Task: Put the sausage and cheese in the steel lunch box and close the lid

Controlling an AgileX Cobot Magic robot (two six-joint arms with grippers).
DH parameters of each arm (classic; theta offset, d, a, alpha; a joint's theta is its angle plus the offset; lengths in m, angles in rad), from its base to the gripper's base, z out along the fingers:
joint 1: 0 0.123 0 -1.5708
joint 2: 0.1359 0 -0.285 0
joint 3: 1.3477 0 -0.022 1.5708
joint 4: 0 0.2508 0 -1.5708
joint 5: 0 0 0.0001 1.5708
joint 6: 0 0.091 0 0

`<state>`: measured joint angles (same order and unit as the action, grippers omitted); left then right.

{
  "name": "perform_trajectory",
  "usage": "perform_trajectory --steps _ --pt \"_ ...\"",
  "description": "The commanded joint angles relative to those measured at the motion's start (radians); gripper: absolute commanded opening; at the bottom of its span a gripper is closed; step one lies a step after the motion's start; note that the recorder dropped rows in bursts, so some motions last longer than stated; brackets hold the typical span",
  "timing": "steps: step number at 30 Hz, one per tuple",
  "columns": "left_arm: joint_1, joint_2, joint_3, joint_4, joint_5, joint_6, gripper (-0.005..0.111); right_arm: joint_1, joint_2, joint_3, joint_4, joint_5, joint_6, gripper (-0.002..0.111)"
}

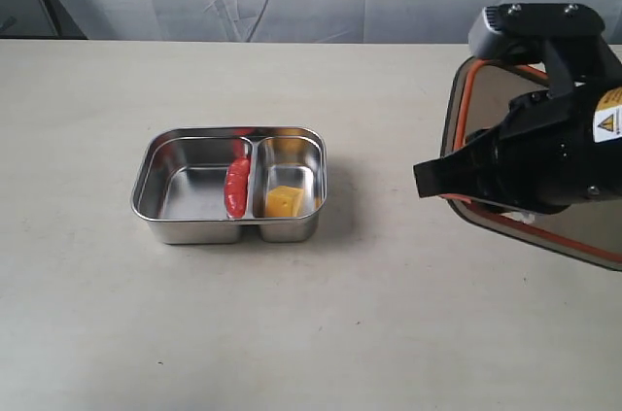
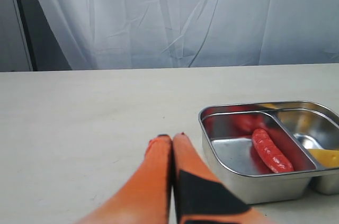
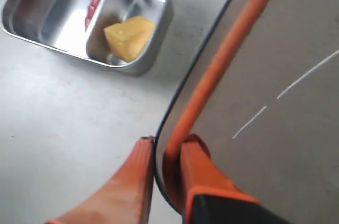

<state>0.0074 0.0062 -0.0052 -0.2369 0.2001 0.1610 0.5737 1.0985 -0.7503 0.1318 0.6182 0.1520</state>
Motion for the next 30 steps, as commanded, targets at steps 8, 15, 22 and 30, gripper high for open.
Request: perform_trajectory --steps 8,15,22,30 --pt "0.001 -0.006 0.005 -0.504 -0.368 -0.403 0.000 -0.005 -0.042 -0.001 0.536 -0.106 -0.433 -0.001" --pt "0.001 -0.006 0.005 -0.700 -0.715 -0.433 0.000 -0.005 -0.042 -0.001 0.898 -0.091 -0.737 -0.001" --pt "0.001 -0.006 0.005 -0.700 -0.826 -0.501 0.000 -0.005 -0.042 -0.001 0.940 -0.071 -0.768 -0.001" --pt "-0.008 -0.006 -0.174 0.418 -0.177 -0.729 0.000 -0.005 -0.042 -0.001 0.932 -0.053 -0.768 -0.001"
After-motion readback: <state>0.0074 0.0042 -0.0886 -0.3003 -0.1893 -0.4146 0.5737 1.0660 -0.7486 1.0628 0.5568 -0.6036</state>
